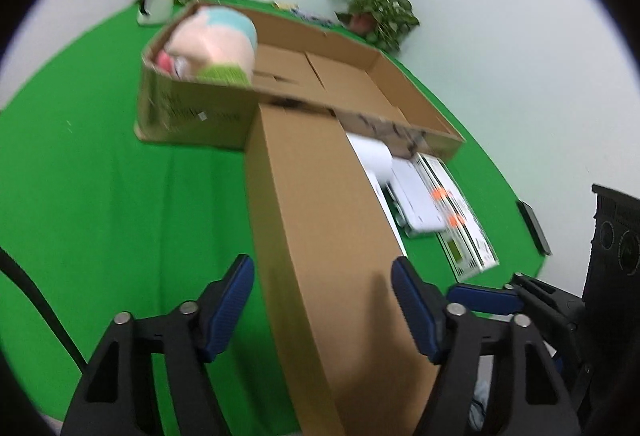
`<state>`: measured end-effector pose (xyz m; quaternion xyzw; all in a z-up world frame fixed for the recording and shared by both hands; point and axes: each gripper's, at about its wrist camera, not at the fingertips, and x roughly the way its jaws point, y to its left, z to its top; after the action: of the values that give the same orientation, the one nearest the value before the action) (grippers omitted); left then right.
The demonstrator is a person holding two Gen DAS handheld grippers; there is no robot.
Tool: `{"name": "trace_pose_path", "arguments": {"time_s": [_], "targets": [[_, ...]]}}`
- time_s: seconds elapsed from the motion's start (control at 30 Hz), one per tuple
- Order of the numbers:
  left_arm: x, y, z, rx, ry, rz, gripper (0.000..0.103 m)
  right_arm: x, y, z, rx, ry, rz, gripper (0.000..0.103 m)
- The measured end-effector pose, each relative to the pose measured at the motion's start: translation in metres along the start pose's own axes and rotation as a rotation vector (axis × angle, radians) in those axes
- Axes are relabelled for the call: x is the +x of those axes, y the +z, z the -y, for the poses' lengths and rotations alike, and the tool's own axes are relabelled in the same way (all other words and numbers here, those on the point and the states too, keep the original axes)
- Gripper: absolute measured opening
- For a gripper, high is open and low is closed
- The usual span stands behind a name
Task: Organize objects
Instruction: 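Grasp the long brown cardboard box end with the left gripper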
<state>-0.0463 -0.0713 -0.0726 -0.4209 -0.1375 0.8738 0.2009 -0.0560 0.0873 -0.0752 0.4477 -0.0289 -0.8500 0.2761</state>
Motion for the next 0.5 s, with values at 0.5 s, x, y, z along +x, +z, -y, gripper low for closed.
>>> {"name": "trace_pose_path", "arguments": {"time_s": [0.5], "targets": [[0.005,-0.011,-0.006,-0.041,-0.102,-0.044,0.057,0.025,-0.008,-0.034,-0.056,-0.181,-0.113,0.101]]}}
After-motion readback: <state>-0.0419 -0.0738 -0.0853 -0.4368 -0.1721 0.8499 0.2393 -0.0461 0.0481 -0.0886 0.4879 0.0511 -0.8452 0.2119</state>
